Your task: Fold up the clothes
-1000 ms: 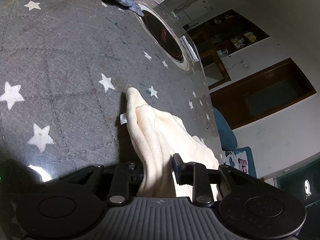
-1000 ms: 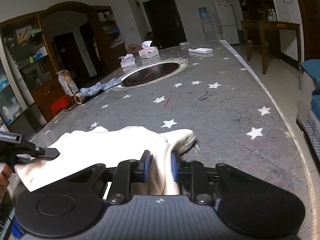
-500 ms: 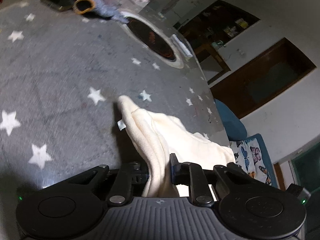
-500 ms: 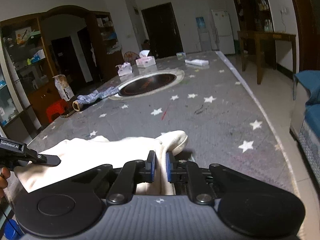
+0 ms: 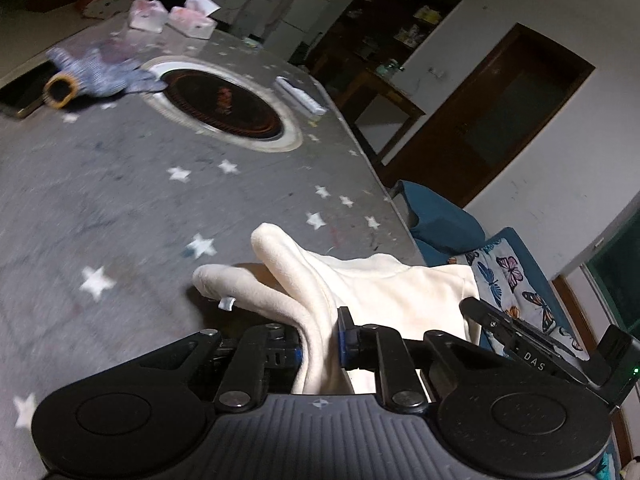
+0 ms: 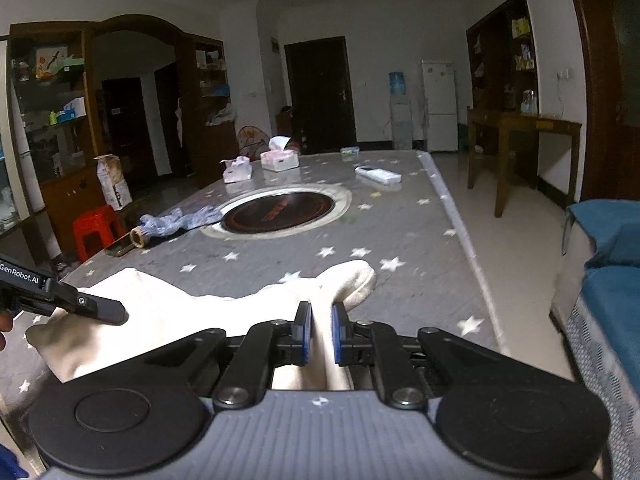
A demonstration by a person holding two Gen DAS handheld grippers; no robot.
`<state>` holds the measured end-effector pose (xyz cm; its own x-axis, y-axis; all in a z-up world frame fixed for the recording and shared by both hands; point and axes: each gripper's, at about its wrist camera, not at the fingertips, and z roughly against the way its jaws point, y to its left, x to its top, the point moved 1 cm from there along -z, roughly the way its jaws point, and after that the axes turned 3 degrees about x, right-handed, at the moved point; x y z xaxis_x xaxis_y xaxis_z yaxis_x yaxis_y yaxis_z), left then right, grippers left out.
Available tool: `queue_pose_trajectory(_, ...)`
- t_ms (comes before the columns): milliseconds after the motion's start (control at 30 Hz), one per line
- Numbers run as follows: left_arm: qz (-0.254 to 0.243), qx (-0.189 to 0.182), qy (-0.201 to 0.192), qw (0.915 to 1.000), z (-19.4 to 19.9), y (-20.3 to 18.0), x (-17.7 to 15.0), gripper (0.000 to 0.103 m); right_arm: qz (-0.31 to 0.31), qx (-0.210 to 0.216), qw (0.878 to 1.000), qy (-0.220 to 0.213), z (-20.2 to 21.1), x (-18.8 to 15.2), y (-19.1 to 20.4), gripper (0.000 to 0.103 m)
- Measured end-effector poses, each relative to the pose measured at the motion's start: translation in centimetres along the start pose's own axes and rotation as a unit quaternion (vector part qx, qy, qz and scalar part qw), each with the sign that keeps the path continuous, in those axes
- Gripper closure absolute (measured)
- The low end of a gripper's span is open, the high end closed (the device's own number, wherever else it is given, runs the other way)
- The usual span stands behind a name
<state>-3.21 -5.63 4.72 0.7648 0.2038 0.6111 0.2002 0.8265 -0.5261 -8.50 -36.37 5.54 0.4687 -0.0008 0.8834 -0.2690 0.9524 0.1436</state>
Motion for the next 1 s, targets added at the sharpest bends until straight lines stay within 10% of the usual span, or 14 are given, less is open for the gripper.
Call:
queue_pose_trajectory(400, -0.044, -0.018, -0.023, 0.9986, -2.5, -3.5, 4.1, 0.087, 0.008, -0.033, 0.999, -0.031, -0.4, 3.8, -2.9, 0.094)
queue_pose_trajectory(1000, 0.009, -0.001, 0.103, 0.9946, -9.0, -0.5, 1.3, 0.074, -0.017, -0.083, 0.993, 0.084, -4.9, -0.2, -8.2, 0.094)
